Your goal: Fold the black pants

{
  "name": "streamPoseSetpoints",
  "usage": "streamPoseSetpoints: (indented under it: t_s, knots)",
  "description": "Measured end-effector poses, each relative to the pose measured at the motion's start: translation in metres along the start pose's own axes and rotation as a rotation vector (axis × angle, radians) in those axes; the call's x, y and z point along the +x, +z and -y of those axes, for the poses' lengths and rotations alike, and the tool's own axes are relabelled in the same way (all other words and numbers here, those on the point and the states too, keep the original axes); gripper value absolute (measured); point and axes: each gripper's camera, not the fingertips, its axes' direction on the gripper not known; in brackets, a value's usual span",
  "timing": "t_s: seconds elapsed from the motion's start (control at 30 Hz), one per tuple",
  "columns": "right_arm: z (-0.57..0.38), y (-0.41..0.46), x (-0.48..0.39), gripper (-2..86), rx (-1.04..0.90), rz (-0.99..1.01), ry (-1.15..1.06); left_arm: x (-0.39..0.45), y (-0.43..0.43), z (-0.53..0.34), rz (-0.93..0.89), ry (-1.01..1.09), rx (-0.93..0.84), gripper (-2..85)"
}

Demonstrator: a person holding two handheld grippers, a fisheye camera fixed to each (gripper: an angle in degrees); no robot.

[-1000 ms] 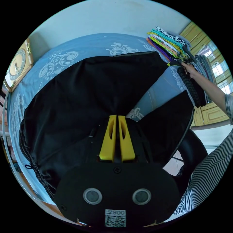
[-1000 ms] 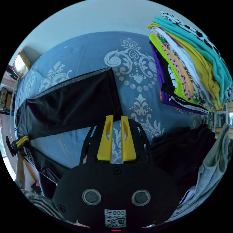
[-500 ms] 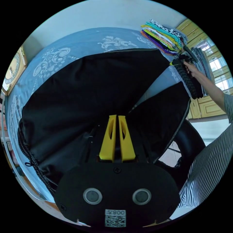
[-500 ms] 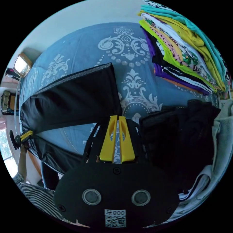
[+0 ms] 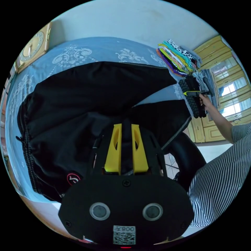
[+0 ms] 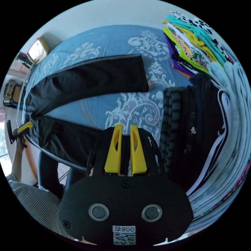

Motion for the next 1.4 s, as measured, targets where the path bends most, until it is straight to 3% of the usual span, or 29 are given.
streamPoseSetpoints:
  t_s: [0.3, 0.47, 0.63, 0.9, 1.1, 1.4]
  knots:
    - [-0.034, 0.026, 0.008, 3.2, -0.081, -0.036, 0.055, 0.014, 0.034, 0.001, 0.140, 0.046, -0.158, 3.1]
    - [-0.035, 0.008, 0.013, 0.7, -0.077, -0.090, 0.014, 0.010, 0.019, -0.011, 0.148, 0.014, -0.098, 1.4]
    - [-0.042, -0.006, 0.040, 0.6, -0.065, -0.021, 0.065, -0.004, 0.009, -0.029, 0.136, -0.038, -0.075, 2.6]
    - [-0.138, -0.035, 0.057, 3.1, -0.039, 0.168, 0.127, -0.031, -0.051, -0.123, -0.034, -0.165, 0.090, 6.3]
    - [-0.187, -0.007, 0.055, 5.3, -0.098, 0.144, 0.194, -0.049, -0.062, -0.205, 0.015, -0.252, 0.000, 6.0]
    - [-0.173, -0.056, 0.043, 3.7, -0.100, 0.127, 0.138, -0.078, -0.076, -0.246, 0.024, -0.269, -0.066, 3.5]
